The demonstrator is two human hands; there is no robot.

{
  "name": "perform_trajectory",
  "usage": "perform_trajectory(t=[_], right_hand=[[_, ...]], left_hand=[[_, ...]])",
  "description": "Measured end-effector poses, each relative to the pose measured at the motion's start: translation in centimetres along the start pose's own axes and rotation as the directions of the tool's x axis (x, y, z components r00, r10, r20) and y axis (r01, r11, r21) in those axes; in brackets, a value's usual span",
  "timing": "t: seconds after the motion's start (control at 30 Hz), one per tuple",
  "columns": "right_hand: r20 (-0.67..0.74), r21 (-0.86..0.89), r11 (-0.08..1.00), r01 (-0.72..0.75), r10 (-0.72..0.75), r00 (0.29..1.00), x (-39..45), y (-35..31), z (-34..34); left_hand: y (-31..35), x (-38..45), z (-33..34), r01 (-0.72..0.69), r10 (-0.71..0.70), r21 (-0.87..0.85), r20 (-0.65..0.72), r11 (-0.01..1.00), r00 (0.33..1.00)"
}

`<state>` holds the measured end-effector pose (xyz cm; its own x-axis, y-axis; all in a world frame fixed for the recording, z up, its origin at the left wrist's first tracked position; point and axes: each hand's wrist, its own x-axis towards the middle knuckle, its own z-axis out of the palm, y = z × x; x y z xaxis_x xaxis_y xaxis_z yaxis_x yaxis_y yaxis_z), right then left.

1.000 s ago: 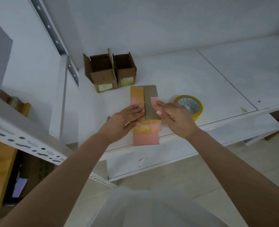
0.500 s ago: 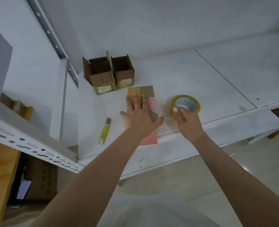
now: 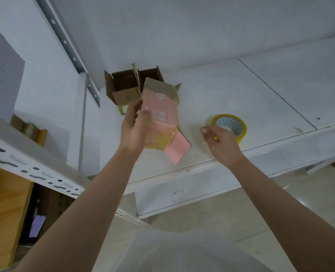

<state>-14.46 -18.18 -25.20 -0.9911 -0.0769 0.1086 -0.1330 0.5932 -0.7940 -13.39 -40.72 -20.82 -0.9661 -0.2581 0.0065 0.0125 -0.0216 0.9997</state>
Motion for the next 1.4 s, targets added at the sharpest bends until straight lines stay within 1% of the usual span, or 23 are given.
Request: perform_trajectory(t=[0.1, 0.17, 0.27, 0.37, 0.4, 0.43, 0.5, 0.53, 0.57, 0.6, 0.67, 0.7, 0.73, 0.8, 0.83, 0.87, 0.9, 0.97, 1.03, 1.13, 1.23, 1.3, 1.4], right_hand=[[0.155, 0.084, 0.996, -0.029, 0.016, 0.988, 0.2, -2.4, 1.1], [0.226, 0.226, 0.968, -0.112, 0.06, 0.972, 0.1, -3.9, 1.4], [0.264, 0.393, 0.877, -0.276, 0.18, 0.948, 0.1, -5.3, 1.5], [0.261, 0.471, 0.833, -0.289, 0.181, 0.948, 0.0, -6.3, 1.3], [0.257, 0.447, 0.848, -0.285, 0.184, 0.949, 0.0, -6.6, 1.2], [0.238, 0.404, 0.872, -0.278, 0.193, 0.952, 0.1, -6.7, 1.1], [0.123, 0.297, 0.921, -0.252, 0.225, 0.967, 0.6, -6.5, 0.8], [0.054, 0.242, 0.941, -0.236, 0.23, 0.972, 0.8, -6.4, 0.5], [0.002, 0.181, 0.959, -0.22, 0.223, 0.975, 1.1, -6.3, 0.3], [-0.022, 0.104, 0.974, -0.202, 0.205, 0.979, 1.3, -6.3, 0.2], [-0.037, -0.047, 0.985, -0.168, 0.167, 0.985, 1.4, -6.4, 0.2], [-0.033, -0.092, 0.983, -0.157, 0.154, 0.987, 1.4, -6.4, 0.2], [-0.025, -0.118, 0.983, -0.143, 0.141, 0.99, 1.3, -6.5, 0.4], [-0.012, -0.155, 0.98, -0.122, 0.122, 0.992, 1.1, -6.6, 0.6], [-0.014, -0.178, 0.977, -0.117, 0.116, 0.993, 1.1, -6.5, 0.8], [-0.019, -0.202, 0.973, -0.113, 0.111, 0.994, 1.0, -6.5, 0.8], [-0.026, -0.219, 0.969, -0.111, 0.108, 0.994, 0.9, -6.3, 0.9], [-0.052, -0.225, 0.967, -0.117, 0.108, 0.993, 0.8, -5.7, 1.0], [-0.093, -0.214, 0.967, -0.139, 0.121, 0.988, 0.5, -5.1, 1.3], [-0.1, -0.221, 0.962, -0.163, 0.144, 0.984, -0.1, -4.7, 2.0], [-0.067, -0.387, 0.913, -0.126, 0.109, 0.992, -0.1, -4.5, 2.6], [-0.026, -0.448, 0.891, -0.07, 0.065, 0.998, 0.5, -4.0, 2.7], [-0.016, -0.408, 0.913, -0.014, 0.008, 1.0, 2.2, -3.9, 2.0]], left_hand=[[0.3, -0.6, 0.5, -0.001, 0.008, -0.147, 0.042, 0.989, 0.999], [0.1, -1.0, 1.0, 0.035, -0.023, -0.222, 0.055, 0.975, 0.998], [-0.3, -1.1, 1.3, 0.122, -0.102, -0.308, 0.081, 0.943, 0.992], [-0.7, -0.9, 0.8, 0.139, -0.105, -0.304, 0.127, 0.943, 0.986], [-0.8, -0.9, 0.5, 0.127, -0.094, -0.269, 0.133, 0.955, 0.987], [-0.9, -0.8, 0.1, 0.101, -0.079, -0.19, 0.118, 0.977, 0.99], [-1.2, -0.6, -0.5, 0.011, -0.016, 0.087, 0.049, 0.996, 0.999], [-1.2, -0.3, -0.8, -0.028, 0.025, 0.24, 0.017, 0.97, 1.0], [-1.1, 0.0, -1.1, -0.045, 0.047, 0.347, 0.004, 0.937, 0.999], [-0.8, 0.2, -1.3, -0.058, 0.052, 0.395, 0.026, 0.917, 0.998], [-0.2, 0.4, -0.9, -0.091, 0.028, 0.442, 0.148, 0.892, 0.989], [0.0, 0.3, -0.5, -0.114, 0.004, 0.515, 0.21, 0.85, 0.978], [0.2, 0.2, -0.1, -0.146, -0.017, 0.622, 0.248, 0.77, 0.969], [0.1, 0.2, 0.6, -0.203, -0.037, 0.812, 0.265, 0.547, 0.963], [0.0, 0.3, 0.7, -0.212, -0.04, 0.861, 0.259, 0.462, 0.965], [-0.1, 0.4, 0.7, -0.209, -0.04, 0.882, 0.248, 0.423, 0.968], [-0.3, 0.5, 0.6, -0.198, -0.039, 0.884, 0.237, 0.424, 0.971], [-0.6, 0.7, 0.2, -0.189, -0.012, 0.839, 0.226, 0.51, 0.974], [-0.7, 0.8, -0.3, -0.217, 0.058, 0.776, 0.228, 0.593, 0.972], [-0.7, 1.1, -0.5, -0.256, 0.113, 0.755, 0.237, 0.604, 0.965], [-0.9, 1.9, -0.3, -0.255, 0.113, 0.762, 0.235, 0.595, 0.966], [-1.1, 2.6, -0.2, -0.252, 0.117, 0.752, 0.229, 0.609, 0.966], [-0.8, 3.6, 0.2, -0.283, 0.189, 0.727, 0.21, 0.626, 0.959]])
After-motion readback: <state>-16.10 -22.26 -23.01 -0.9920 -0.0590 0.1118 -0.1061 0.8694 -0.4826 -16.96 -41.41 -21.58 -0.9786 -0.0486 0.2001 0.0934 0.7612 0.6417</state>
